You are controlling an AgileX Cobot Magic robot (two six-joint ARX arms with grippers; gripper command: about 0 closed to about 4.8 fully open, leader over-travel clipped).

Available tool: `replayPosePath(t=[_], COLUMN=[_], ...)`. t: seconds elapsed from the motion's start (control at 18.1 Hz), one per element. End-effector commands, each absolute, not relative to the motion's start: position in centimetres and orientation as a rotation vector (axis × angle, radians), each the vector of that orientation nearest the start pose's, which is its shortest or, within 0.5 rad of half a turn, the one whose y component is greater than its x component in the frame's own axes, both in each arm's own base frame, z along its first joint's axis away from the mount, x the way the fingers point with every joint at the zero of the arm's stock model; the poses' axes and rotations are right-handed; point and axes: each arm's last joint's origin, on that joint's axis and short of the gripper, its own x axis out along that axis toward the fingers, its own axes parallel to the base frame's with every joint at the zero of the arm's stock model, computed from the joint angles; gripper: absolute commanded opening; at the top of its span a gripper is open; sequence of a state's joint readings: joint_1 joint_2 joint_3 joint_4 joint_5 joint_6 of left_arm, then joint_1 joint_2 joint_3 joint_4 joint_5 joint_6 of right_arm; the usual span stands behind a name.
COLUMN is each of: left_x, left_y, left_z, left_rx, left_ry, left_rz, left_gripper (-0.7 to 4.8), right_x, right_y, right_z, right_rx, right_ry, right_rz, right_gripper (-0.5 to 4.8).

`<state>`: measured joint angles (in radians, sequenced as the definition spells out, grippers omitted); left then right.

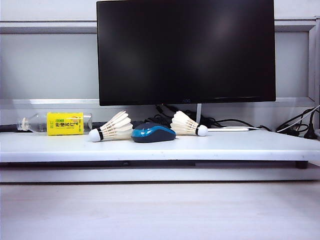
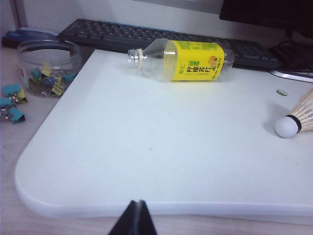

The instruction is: Stack the badminton balls on the table vertically.

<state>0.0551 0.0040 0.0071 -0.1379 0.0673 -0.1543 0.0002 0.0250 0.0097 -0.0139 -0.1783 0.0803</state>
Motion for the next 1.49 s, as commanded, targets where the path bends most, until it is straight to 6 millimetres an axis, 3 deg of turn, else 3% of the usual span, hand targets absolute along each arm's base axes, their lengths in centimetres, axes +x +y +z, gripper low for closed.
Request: replayPosePath(t=[0.06,0.55,0.83,0.88,0.94,1.05,1.32,1.49], left_x=[9.7,9.7,9.7,9.7,9.7,9.7,9.7,9.7], left_y=[0.3,0.3,0.3,0.3,0.3,0.3,0.3,0.3], left_z=[15.3,15.3,15.3,15.3,15.3,15.3,15.3,15.3], left_rx=[-0.163,-0.163,-0.163,-0.163,-0.164,-0.164,-0.163,-0.163], left_ry=[0.122,0.122,0.122,0.122,0.122,0.122,0.122,0.122], left_rz=[-0.002,-0.002,-0.002,-0.002,-0.002,-0.002,-0.002,-0.002], left_gripper=[-0.05,-0.05,-0.05,-0.05,-0.05,-0.05,-0.05,-0.05], right_x=[9.8,9.8,9.7,9.6,9.5,9.4,8.7,8.1], right_y=[0.5,0.5,1.0,1.2,1.4,1.6,1.7,1.6], right_z=[16.6,16.6,16.6,16.7,16.8,17.1,19.6,22.0], right_rx=[0.078,0.079,0.367,0.381,0.376,0.369,0.386,0.496], right_ry=[0.016,0.014,0.071,0.081,0.086,0.087,0.051,0.104], right_rz=[0.178,0.18,0.347,0.405,0.468,0.559,0.601,0.584], right_gripper=[-0.04,-0.04,0.0,0.11,0.59,1.97,2.14,2.16])
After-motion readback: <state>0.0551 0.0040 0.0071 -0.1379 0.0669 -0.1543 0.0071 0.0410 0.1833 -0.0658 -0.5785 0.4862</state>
